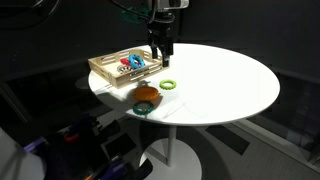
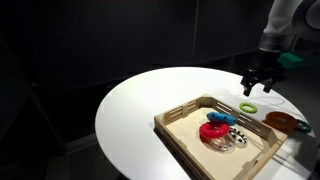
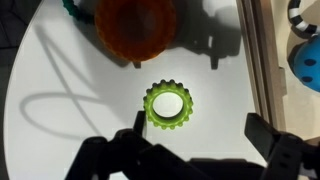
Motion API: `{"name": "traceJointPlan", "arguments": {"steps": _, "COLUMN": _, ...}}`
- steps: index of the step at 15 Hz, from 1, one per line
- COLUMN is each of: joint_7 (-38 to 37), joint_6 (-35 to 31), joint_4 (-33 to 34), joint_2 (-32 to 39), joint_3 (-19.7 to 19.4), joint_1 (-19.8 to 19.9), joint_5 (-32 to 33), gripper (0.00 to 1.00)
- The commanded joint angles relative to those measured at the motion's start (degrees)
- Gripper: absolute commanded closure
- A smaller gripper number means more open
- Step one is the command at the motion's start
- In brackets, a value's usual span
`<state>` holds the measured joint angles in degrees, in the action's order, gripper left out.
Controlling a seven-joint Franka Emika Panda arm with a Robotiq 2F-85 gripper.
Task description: Pick up the green ring and put it on the tray
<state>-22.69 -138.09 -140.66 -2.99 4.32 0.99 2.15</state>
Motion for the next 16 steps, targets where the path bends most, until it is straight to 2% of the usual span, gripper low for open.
{"name": "traceJointPlan", "arguments": {"steps": 1, "joint_7": -3.55, "joint_6": -3.33, "joint_4": 1.38, "joint_2": 3.77, "joint_3": -0.91, "joint_1": -0.47, "joint_5": 2.37, "gripper": 0.0}}
{"name": "traceJointPlan", "arguments": {"steps": 10, "joint_7": -10.22, "joint_6": -9.64, "joint_4": 2.62, "joint_2": 10.31, "joint_3": -4.5, "joint_1": -1.78, "joint_5": 8.96, "gripper": 0.0}}
{"name": "traceJointPlan", "arguments": {"steps": 16, "joint_7": -10.08, "joint_6": -12.74, "joint_4": 2.43, "joint_2": 12.48, "joint_3": -5.92, "joint_1": -3.22, "joint_5": 7.24, "gripper": 0.0}}
